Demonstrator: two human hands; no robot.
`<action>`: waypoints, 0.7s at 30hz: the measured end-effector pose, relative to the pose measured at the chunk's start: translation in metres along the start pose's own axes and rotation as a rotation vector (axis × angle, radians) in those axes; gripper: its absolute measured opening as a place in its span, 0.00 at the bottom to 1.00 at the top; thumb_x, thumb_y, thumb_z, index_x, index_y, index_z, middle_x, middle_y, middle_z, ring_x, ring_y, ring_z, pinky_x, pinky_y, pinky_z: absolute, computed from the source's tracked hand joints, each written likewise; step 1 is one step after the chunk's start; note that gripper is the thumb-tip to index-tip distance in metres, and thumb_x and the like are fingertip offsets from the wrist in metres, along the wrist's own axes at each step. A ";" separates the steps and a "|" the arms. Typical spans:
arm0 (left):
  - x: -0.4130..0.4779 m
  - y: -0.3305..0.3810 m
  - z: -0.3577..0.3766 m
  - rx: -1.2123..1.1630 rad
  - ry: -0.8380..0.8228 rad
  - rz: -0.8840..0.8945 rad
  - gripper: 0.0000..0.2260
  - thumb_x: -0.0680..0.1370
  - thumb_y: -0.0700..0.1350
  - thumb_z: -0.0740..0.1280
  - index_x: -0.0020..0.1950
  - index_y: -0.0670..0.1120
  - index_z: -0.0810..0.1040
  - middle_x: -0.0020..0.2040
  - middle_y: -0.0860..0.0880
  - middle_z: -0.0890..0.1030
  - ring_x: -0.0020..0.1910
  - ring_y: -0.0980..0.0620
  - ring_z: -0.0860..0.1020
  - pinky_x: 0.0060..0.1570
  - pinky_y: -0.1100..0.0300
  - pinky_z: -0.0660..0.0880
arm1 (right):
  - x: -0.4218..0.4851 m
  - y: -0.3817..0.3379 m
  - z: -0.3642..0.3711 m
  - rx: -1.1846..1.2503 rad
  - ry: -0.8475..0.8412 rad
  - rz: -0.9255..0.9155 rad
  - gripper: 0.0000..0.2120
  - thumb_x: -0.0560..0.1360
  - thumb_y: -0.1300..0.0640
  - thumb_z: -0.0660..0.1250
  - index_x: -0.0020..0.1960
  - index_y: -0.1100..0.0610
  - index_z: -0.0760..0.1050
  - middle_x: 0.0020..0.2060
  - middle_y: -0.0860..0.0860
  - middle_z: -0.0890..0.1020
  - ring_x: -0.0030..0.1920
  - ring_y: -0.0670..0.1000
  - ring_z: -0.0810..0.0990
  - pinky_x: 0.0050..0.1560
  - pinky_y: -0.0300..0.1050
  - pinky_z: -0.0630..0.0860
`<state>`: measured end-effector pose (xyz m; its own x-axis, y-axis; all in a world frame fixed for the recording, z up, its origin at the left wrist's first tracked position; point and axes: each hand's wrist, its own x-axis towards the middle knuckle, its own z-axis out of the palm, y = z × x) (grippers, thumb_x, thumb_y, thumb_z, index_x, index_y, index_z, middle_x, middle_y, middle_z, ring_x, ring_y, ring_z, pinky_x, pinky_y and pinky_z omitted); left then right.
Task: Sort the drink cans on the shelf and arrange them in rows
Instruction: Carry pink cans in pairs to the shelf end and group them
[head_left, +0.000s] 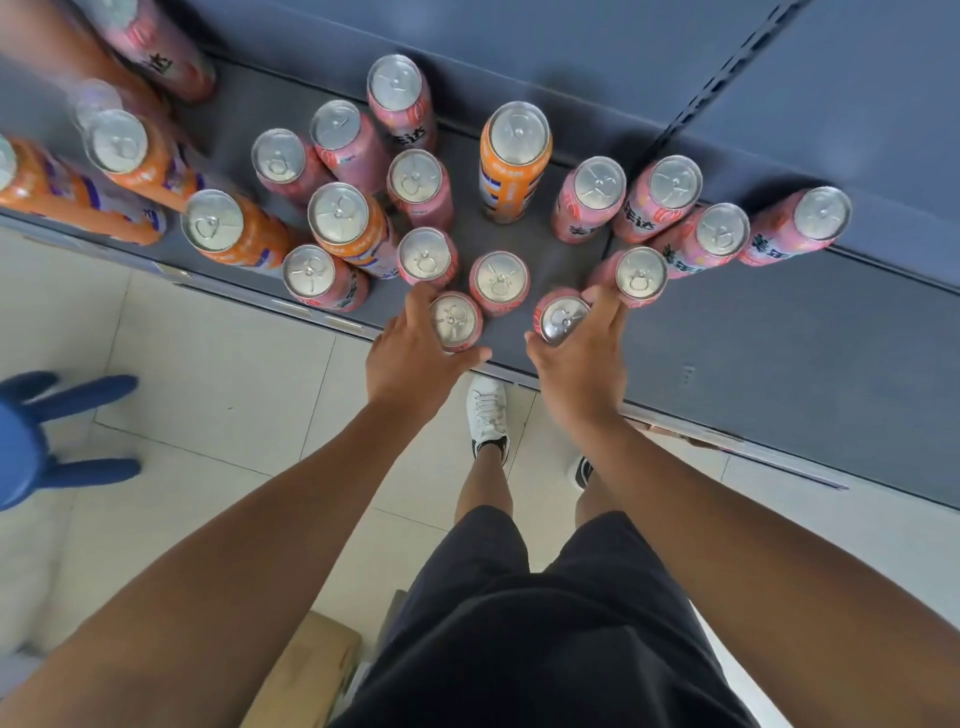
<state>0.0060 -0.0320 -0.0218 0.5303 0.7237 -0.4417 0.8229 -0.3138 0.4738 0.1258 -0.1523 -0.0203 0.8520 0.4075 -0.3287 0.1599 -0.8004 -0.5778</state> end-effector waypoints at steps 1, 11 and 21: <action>0.000 0.001 0.001 -0.014 0.007 -0.005 0.35 0.68 0.59 0.77 0.66 0.53 0.61 0.60 0.48 0.80 0.57 0.42 0.78 0.54 0.47 0.77 | -0.001 0.001 -0.001 0.022 -0.009 -0.013 0.30 0.70 0.55 0.76 0.66 0.55 0.64 0.64 0.53 0.72 0.55 0.58 0.78 0.43 0.47 0.73; -0.039 0.009 -0.034 -0.564 -0.055 -0.021 0.33 0.63 0.50 0.83 0.60 0.56 0.67 0.54 0.60 0.78 0.55 0.60 0.77 0.53 0.62 0.76 | -0.018 0.004 -0.069 0.370 -0.246 -0.018 0.24 0.65 0.55 0.79 0.55 0.42 0.72 0.46 0.41 0.80 0.48 0.46 0.81 0.46 0.41 0.80; -0.045 0.049 -0.083 -1.343 -0.461 -0.186 0.30 0.73 0.53 0.71 0.73 0.48 0.69 0.67 0.44 0.78 0.66 0.43 0.77 0.63 0.42 0.75 | -0.009 -0.007 -0.148 0.687 -0.409 0.195 0.24 0.65 0.59 0.79 0.58 0.56 0.75 0.49 0.49 0.86 0.49 0.47 0.85 0.54 0.47 0.77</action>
<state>0.0055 -0.0290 0.0852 0.6699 0.3464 -0.6566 0.2116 0.7586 0.6162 0.1912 -0.2152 0.0974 0.5626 0.5233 -0.6401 -0.4263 -0.4797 -0.7669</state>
